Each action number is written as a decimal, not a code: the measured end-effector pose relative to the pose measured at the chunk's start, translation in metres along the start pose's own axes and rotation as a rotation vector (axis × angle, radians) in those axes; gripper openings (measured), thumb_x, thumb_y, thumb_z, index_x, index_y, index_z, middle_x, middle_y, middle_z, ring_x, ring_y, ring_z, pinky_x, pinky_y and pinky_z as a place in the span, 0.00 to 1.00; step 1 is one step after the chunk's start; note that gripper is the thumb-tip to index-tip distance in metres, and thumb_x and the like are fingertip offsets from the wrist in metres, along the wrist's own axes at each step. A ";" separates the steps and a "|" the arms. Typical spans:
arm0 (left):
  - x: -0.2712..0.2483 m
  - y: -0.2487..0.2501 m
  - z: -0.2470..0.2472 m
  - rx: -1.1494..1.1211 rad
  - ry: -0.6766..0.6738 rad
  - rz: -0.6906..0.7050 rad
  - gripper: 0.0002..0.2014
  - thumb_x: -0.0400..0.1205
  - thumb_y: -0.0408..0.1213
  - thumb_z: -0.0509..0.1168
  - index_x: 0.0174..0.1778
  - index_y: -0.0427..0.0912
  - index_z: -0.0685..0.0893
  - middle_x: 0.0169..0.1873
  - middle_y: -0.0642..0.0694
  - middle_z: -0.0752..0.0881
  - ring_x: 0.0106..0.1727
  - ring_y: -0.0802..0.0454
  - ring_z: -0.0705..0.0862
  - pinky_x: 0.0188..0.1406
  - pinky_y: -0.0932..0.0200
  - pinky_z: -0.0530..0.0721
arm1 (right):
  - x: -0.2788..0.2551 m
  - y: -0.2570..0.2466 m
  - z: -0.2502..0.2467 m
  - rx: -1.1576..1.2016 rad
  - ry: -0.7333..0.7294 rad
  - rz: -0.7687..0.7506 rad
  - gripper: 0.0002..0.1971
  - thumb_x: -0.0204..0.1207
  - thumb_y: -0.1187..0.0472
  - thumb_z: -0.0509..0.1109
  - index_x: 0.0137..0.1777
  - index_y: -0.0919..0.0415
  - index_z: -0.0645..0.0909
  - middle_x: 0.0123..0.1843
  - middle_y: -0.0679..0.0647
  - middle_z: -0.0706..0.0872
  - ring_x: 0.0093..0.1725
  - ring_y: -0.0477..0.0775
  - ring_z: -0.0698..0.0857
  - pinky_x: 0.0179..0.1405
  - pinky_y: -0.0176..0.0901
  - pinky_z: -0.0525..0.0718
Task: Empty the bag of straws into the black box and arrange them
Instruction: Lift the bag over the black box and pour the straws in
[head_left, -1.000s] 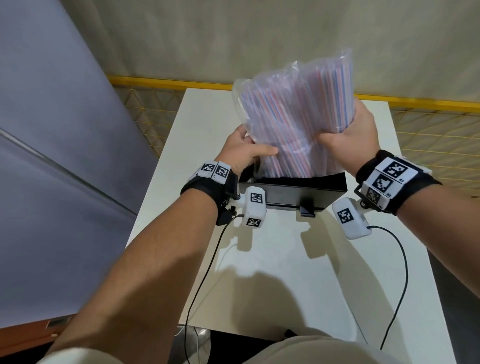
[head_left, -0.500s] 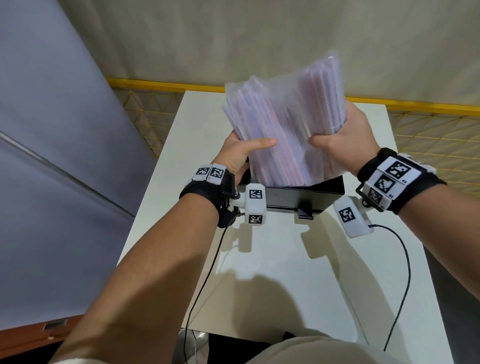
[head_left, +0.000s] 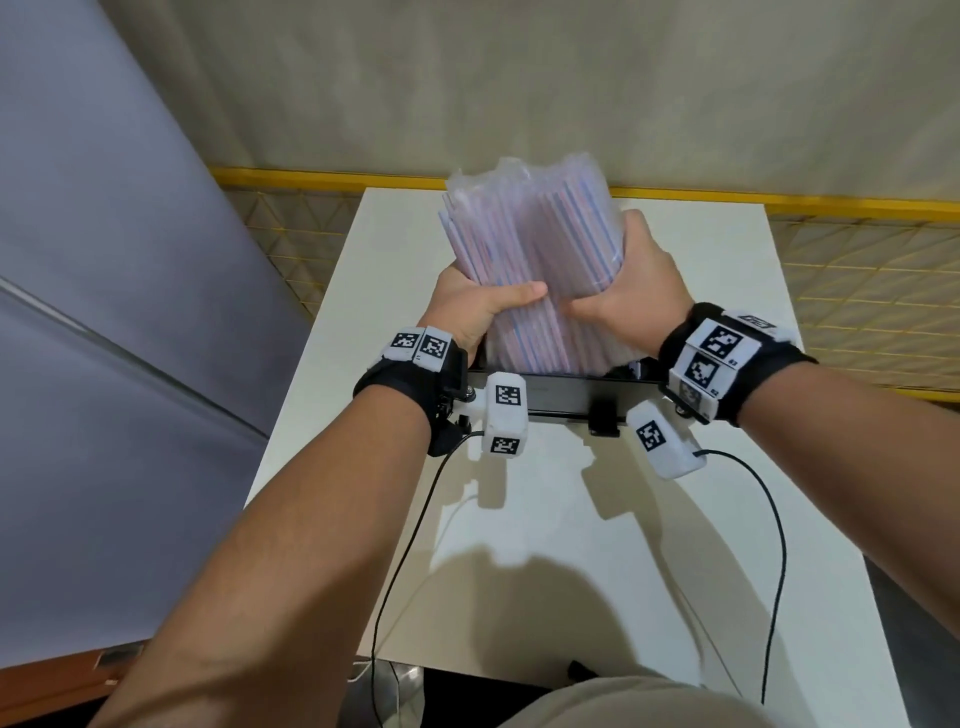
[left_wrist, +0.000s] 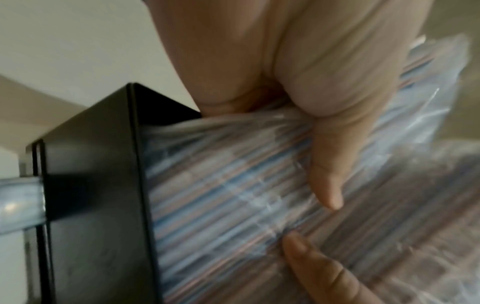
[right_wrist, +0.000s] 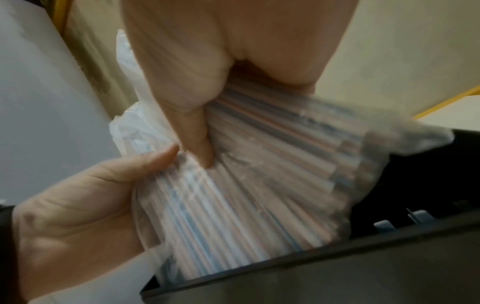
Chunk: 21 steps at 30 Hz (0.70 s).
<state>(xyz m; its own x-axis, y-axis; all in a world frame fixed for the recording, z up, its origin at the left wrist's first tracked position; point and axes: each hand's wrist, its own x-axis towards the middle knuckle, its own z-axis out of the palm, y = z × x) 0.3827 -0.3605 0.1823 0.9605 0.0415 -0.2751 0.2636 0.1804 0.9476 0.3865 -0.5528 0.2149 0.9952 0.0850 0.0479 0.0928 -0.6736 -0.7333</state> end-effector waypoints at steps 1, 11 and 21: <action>0.001 -0.001 -0.002 0.025 -0.021 0.000 0.25 0.64 0.25 0.86 0.56 0.38 0.90 0.55 0.38 0.94 0.57 0.41 0.94 0.63 0.40 0.90 | -0.001 -0.001 -0.001 -0.018 0.016 -0.007 0.34 0.63 0.59 0.83 0.65 0.56 0.69 0.52 0.54 0.83 0.48 0.58 0.83 0.33 0.37 0.75; -0.001 -0.006 -0.017 0.056 0.088 -0.047 0.27 0.68 0.22 0.83 0.63 0.30 0.85 0.54 0.37 0.94 0.53 0.45 0.95 0.49 0.57 0.91 | -0.011 -0.004 -0.004 0.022 0.062 -0.048 0.29 0.66 0.64 0.76 0.67 0.51 0.74 0.52 0.55 0.85 0.49 0.58 0.86 0.48 0.55 0.89; 0.002 -0.007 -0.015 0.054 0.104 0.057 0.30 0.54 0.28 0.87 0.54 0.38 0.91 0.53 0.36 0.94 0.57 0.35 0.93 0.62 0.33 0.89 | -0.013 0.003 -0.005 -0.161 0.001 -0.148 0.24 0.71 0.61 0.74 0.65 0.51 0.71 0.47 0.52 0.83 0.44 0.61 0.84 0.41 0.49 0.83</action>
<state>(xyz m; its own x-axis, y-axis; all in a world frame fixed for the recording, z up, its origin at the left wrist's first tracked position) 0.3813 -0.3471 0.1725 0.9603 0.1522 -0.2336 0.2164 0.1215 0.9687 0.3744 -0.5596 0.2157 0.9705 0.1908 0.1474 0.2411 -0.7623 -0.6007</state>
